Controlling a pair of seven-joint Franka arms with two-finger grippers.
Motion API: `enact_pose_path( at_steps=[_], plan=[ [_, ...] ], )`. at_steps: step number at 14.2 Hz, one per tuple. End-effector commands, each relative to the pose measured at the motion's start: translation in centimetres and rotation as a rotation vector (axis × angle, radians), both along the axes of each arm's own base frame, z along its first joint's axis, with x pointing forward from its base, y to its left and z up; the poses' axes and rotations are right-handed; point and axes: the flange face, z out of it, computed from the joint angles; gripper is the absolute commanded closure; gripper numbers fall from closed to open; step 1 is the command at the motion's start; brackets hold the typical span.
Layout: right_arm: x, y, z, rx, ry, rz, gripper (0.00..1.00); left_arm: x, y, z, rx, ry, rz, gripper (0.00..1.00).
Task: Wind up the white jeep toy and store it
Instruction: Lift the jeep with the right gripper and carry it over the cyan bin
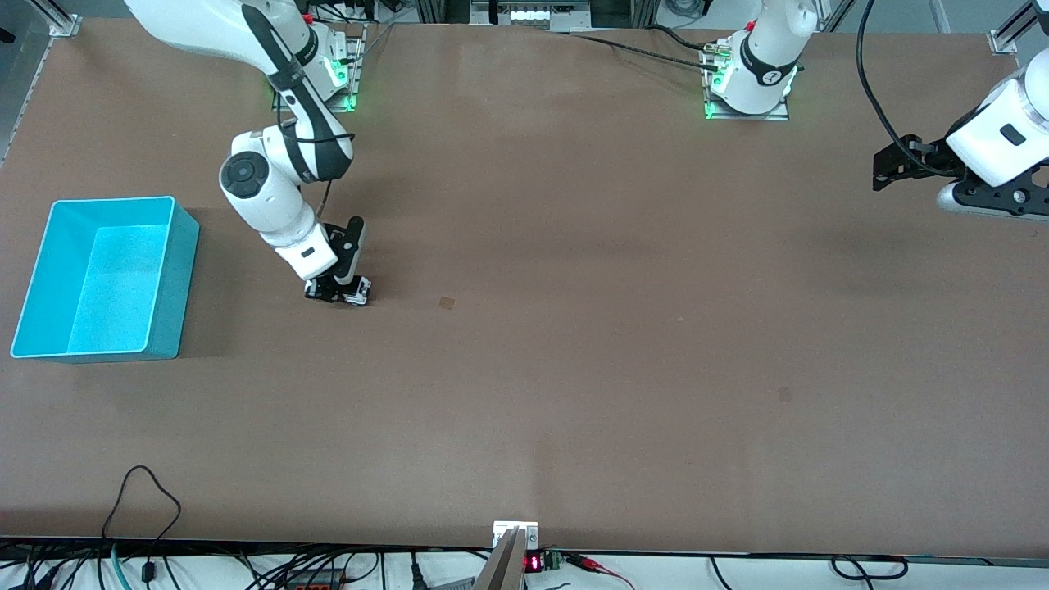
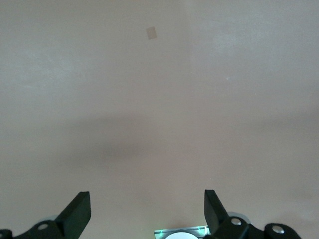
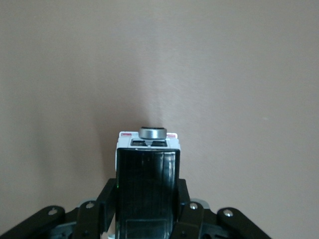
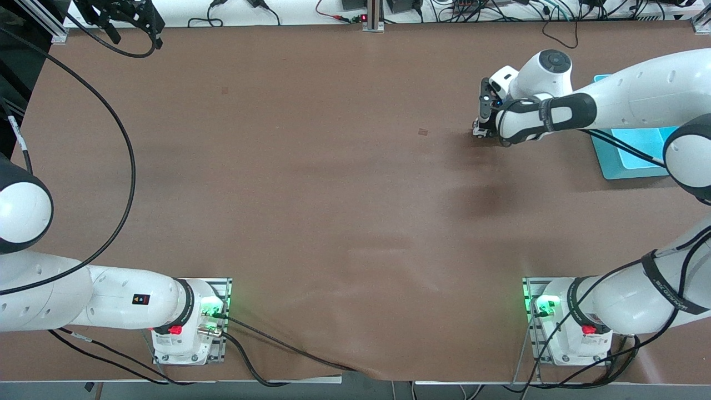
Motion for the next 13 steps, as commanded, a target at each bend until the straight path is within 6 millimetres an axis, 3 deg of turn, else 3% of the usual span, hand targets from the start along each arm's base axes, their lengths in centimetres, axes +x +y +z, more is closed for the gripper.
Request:
enact_pose_path(
  at_steps=[1,6,7,11,13],
  plan=[
    [0.7,-0.8,4.8,0.014,0.019,-0.11,1.0,-0.4,0.1,0.8,0.022,-0.011,-0.008,0.0],
    [3.9,-4.9,11.0,0.027,0.071,-0.416,1.0,-0.3,0.1,0.6,0.02,-0.019,-0.006,0.0],
    [4.3,-6.6,12.3,0.04,0.052,-0.487,1.0,-0.2,0.1,0.7,0.018,-0.023,-0.006,0.0],
    [3.9,-12.6,14.0,0.025,0.115,-0.776,1.0,-0.2,0.1,0.6,0.015,-0.021,-0.007,0.0],
    [3.5,-14.8,13.9,-0.009,0.139,-0.876,1.0,-0.2,0.1,0.6,0.015,-0.018,-0.005,0.0]
  ],
)
